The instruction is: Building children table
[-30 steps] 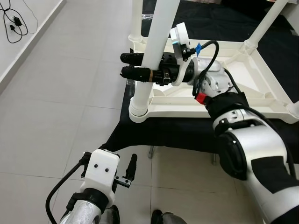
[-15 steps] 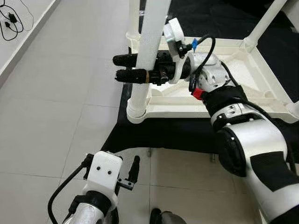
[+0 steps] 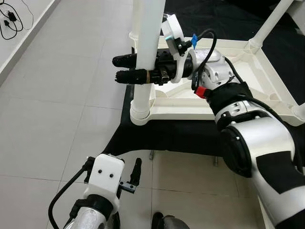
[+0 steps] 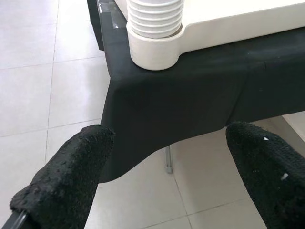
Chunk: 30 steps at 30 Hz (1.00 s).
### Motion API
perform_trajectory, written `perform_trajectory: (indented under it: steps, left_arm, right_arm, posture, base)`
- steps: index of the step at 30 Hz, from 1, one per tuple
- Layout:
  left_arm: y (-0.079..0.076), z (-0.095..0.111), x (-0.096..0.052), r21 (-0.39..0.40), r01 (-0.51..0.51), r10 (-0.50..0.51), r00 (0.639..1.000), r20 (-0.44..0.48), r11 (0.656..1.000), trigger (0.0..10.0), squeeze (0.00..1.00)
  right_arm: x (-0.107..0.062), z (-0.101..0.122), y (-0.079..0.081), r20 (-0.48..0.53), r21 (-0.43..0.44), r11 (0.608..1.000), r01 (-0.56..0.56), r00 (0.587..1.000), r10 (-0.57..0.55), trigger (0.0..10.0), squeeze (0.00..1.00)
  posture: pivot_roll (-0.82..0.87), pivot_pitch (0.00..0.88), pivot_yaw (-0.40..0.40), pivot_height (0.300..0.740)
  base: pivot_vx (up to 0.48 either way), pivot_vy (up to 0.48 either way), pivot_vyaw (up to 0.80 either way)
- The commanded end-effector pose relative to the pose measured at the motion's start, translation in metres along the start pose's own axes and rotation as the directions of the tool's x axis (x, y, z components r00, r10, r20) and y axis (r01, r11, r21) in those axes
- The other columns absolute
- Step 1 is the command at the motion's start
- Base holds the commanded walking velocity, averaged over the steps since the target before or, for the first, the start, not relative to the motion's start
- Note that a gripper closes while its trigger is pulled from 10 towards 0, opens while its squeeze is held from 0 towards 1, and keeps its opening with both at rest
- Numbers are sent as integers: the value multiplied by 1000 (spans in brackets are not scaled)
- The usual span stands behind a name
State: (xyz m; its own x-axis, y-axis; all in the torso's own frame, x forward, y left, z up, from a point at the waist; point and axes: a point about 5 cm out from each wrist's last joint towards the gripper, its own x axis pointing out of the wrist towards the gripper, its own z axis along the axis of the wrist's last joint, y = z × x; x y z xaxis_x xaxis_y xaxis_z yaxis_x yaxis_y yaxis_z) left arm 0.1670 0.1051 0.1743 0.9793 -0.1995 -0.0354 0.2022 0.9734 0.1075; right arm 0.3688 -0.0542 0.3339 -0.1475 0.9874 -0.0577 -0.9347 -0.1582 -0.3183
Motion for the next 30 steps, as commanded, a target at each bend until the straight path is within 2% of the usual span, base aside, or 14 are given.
perform_trajectory:
  steps: [1, 5, 11, 24, 30]
  left_arm:
    - [-3, -4, -1, 3, 5, -5, 1000, -27, 1000, 10000, 0]
    - [-3, -4, -1, 1, 3, -3, 1000, -28, 1000, 10000, 0]
    - [-5, -5, 0, 1, 3, -3, 999, -33, 1000, 10000, 0]
    - [-5, -7, 2, 6, 7, -7, 999, -42, 1000, 10000, 0]
    - [-6, -9, 1, 10, 14, -13, 999, -46, 1000, 10000, 0]
  right_arm:
    - [5, -36, 11, -92, 147, 987, -64, 993, 78, 10000, 0]
    - [6, -36, 12, -91, 145, 987, -69, 992, 83, 10000, 0]
    - [5, -16, 5, -9, 120, 991, -54, 998, 56, 10000, 0]
    - [1, -11, 3, -30, 71, 997, -40, 999, 43, 10000, 0]
    - [-5, -6, -1, -41, 57, 998, 21, 999, -19, 10000, 0]
  posture:
    - [135, 270, -179, 740]
    - [135, 270, -181, 740]
    - [130, 264, -183, 740]
    - [136, 283, -180, 740]
    - [137, 281, -184, 740]
  base:
    - [0, 0, 0]
    - [0, 0, 0]
    - [0, 0, 0]
    - [0, 0, 0]
    - [0, 0, 0]
